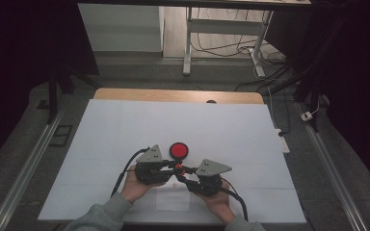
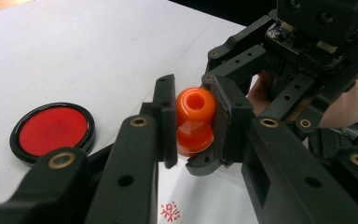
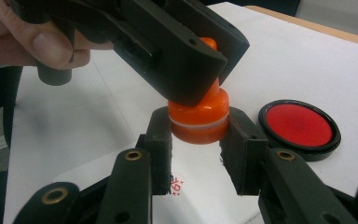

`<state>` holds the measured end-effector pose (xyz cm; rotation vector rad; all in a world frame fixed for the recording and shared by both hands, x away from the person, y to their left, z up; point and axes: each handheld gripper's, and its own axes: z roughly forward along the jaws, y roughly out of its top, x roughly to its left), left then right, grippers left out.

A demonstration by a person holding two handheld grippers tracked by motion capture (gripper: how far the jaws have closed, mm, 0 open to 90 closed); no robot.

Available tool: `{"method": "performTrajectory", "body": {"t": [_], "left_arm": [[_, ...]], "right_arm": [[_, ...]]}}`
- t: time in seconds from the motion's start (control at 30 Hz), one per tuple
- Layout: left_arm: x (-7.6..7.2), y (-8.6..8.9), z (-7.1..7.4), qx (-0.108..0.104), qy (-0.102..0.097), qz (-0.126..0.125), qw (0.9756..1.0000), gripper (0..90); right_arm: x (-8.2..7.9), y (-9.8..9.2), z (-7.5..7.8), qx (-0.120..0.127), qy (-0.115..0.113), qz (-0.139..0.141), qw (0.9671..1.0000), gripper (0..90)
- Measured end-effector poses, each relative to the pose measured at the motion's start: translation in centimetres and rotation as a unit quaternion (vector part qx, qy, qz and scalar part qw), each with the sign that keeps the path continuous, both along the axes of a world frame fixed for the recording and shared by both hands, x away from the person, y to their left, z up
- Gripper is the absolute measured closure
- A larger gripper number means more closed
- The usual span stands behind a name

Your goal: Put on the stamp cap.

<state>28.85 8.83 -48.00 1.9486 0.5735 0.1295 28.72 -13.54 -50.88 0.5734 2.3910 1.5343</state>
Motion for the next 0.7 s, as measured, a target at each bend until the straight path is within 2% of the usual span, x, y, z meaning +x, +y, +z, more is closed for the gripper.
{"method": "performTrajectory", "body": {"t": [0.7], "left_arm": [[0.00, 0.04, -0.24, -0.005, 0.003, -0.001, 1.0000, 72.5]], "right_arm": [[-0.32, 0.16, 0.18, -0.014, -0.009, -0.007, 0.9998, 64.5]]}}
